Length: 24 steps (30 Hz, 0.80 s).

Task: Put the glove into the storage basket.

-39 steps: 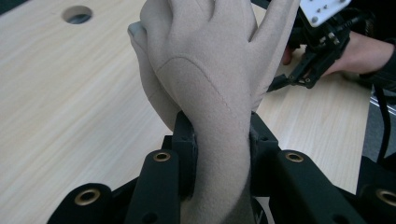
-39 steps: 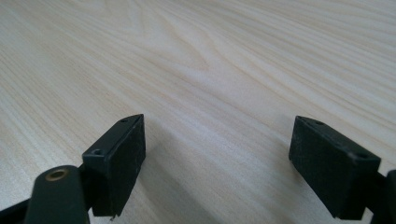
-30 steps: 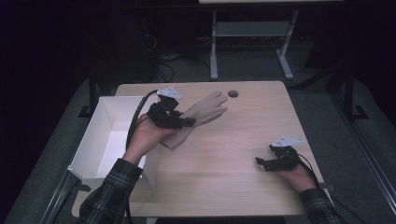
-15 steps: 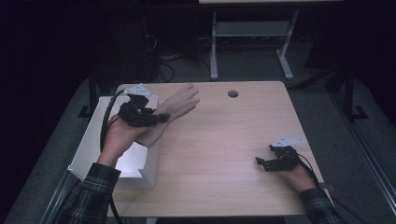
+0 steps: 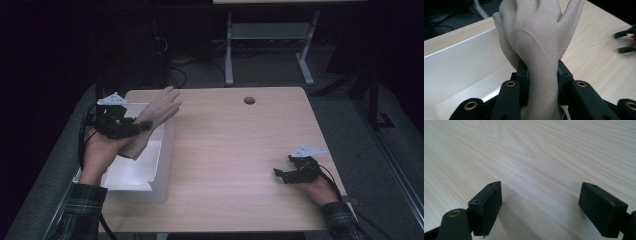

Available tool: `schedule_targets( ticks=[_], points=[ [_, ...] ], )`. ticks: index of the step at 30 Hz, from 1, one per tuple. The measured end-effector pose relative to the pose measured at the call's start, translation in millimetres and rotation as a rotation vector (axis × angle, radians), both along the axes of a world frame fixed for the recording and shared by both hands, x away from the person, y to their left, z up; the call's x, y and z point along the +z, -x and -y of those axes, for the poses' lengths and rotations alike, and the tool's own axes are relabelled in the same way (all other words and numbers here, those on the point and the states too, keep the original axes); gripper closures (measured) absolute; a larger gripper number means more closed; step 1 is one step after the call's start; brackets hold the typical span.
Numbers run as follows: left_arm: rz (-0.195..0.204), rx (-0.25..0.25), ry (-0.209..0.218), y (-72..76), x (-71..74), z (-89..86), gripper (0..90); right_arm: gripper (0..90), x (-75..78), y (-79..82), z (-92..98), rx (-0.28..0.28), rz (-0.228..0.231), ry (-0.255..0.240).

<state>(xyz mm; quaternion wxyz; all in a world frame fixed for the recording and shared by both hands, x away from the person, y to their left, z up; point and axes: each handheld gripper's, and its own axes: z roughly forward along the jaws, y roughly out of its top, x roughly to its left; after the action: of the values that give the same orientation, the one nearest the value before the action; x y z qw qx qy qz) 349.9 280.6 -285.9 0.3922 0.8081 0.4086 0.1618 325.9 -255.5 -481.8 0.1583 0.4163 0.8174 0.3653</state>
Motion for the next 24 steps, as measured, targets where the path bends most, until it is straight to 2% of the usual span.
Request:
schedule_targets(
  ticks=[6,9,12,15,16,17,23,24],
  points=[
    [-0.013,0.067,-0.016,5.0,-11.8,-20.9,70.2,18.1,0.1,0.0,0.1,0.001,-0.001,0.001],
    [-0.027,0.098,-0.019,7.3,-24.3,-29.5,70.2,18.2,0.1,0.0,0.1,0.001,-0.001,0.001],
    [-0.034,0.111,-0.03,7.7,-31.0,-32.5,70.2,18.2,0.1,0.0,0.1,0.001,-0.001,0.001],
    [-0.041,0.128,-0.033,7.6,-42.5,-35.0,70.1,18.2,0.1,0.0,0.1,0.001,-0.001,0.001],
    [-0.048,0.138,-0.036,7.0,-50.5,-35.9,70.1,18.2,0.1,0.0,0.1,0.001,-0.001,0.001],
    [-0.048,0.138,-0.036,7.0,-50.5,-35.9,70.0,18.2,0.1,0.0,0.1,0.001,-0.001,0.001],
    [-0.076,0.147,-0.05,1.7,-76.5,-35.8,69.9,18.2,0.1,0.0,0.2,0.001,-0.001,0.002],
    [-0.076,0.147,-0.05,1.7,-76.5,-35.8,69.9,18.2,0.1,0.0,0.2,0.001,-0.001,0.002]
  ],
)
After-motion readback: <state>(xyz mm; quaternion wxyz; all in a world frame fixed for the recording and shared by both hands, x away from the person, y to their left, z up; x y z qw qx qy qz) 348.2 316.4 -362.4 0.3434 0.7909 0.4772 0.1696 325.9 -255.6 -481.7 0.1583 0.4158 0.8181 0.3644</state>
